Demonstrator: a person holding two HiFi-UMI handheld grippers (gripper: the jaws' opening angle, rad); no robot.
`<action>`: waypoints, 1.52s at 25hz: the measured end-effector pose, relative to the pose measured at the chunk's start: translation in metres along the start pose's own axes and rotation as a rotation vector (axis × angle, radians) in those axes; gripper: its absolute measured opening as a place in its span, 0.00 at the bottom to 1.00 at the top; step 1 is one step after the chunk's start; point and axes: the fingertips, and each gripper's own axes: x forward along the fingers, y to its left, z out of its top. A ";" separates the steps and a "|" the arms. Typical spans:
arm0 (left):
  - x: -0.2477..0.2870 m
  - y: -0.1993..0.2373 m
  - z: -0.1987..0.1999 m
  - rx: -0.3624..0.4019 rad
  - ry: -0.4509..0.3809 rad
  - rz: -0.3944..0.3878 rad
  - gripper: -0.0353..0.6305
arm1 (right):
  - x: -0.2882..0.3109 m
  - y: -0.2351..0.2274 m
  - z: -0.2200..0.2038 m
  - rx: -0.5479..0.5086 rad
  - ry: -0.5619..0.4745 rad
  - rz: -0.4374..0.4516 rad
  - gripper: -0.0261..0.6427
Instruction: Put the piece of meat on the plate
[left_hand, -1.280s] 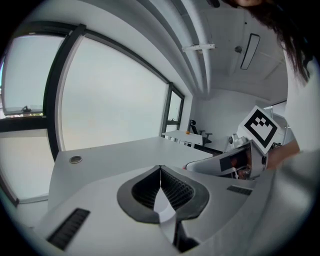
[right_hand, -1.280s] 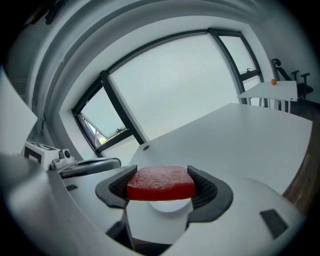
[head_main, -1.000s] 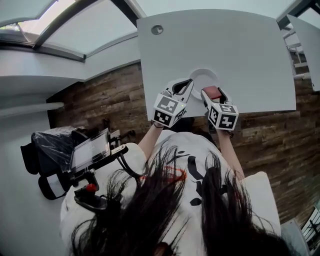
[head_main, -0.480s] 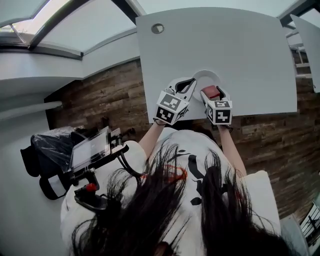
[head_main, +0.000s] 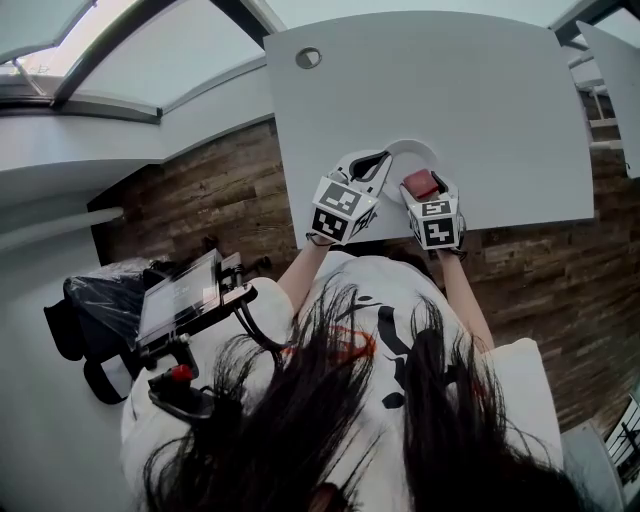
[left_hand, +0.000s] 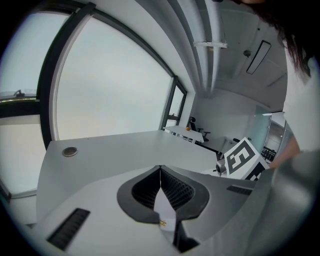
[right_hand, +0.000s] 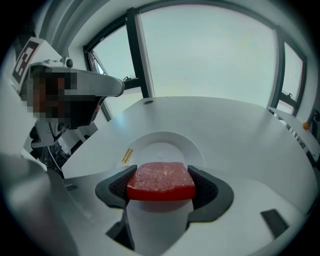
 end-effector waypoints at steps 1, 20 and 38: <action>0.000 -0.001 0.000 0.001 0.000 -0.002 0.06 | 0.000 0.000 -0.002 -0.008 0.004 0.000 0.51; 0.003 -0.006 -0.002 0.016 0.006 -0.022 0.06 | 0.001 0.009 -0.009 -0.153 0.053 0.015 0.51; 0.007 -0.013 -0.005 0.034 0.025 -0.040 0.06 | 0.004 -0.001 -0.001 0.001 0.020 0.017 0.52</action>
